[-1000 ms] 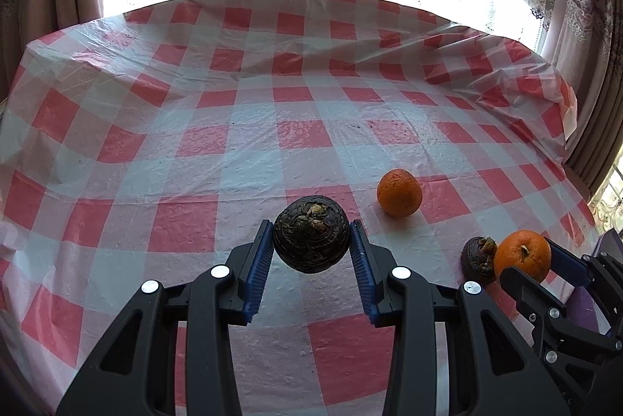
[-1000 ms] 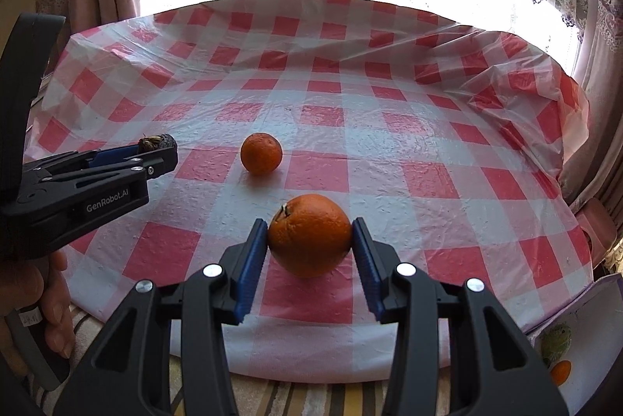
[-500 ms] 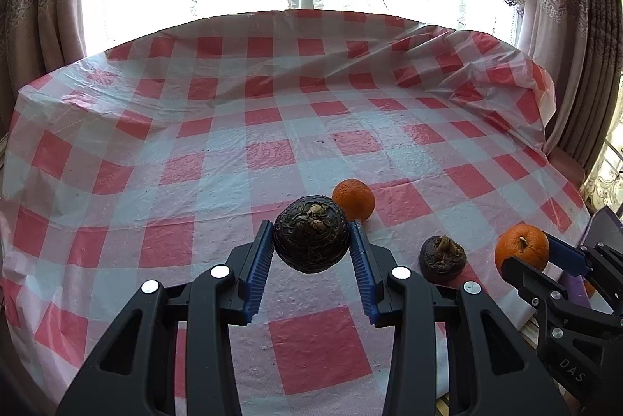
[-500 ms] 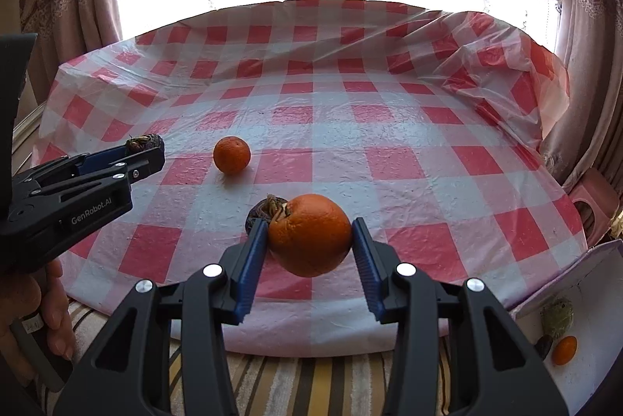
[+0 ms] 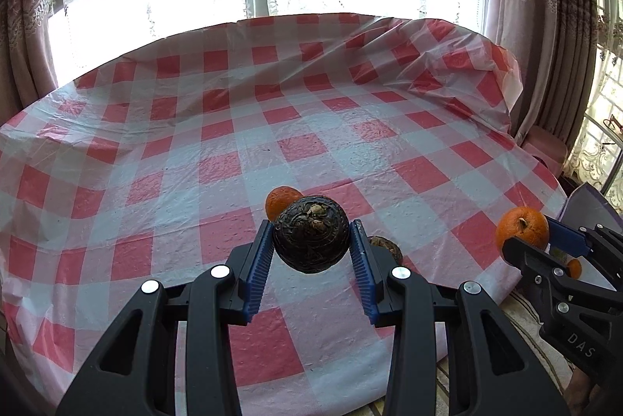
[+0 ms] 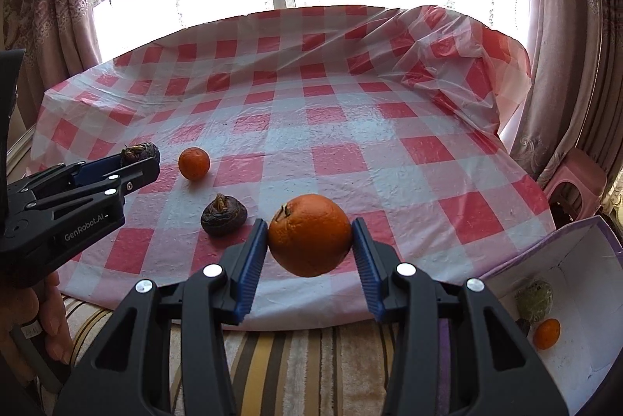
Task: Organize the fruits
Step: 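Carry the bulb with the left gripper while the right gripper carries the orange over the box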
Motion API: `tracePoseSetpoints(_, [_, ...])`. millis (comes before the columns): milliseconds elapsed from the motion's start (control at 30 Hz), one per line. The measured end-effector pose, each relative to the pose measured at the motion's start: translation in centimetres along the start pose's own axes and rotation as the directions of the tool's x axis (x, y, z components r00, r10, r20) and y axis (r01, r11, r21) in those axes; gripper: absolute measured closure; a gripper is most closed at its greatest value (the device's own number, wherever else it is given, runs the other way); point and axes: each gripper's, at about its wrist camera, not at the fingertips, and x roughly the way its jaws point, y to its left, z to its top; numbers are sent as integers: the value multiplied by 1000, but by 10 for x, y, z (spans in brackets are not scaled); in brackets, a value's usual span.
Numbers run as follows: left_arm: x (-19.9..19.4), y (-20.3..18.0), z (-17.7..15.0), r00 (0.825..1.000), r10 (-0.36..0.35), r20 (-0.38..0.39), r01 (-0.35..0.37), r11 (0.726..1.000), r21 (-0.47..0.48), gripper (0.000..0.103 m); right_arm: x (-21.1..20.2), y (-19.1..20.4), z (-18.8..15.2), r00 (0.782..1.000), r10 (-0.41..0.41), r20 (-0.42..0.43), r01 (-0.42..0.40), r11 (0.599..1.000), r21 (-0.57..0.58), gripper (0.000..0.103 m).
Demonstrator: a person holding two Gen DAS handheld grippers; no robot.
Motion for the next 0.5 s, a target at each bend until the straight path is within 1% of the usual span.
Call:
tracePoseSetpoints(300, [1, -43, 5, 999, -50, -5, 50, 996, 79, 65, -7, -54, -7, 997, -70, -24, 71, 995, 75, 58])
tracePoseSetpoints(500, [2, -81, 9, 995, -102, -14, 103, 984, 148, 65, -15, -99, -12, 989, -141, -39, 145, 979, 142, 58])
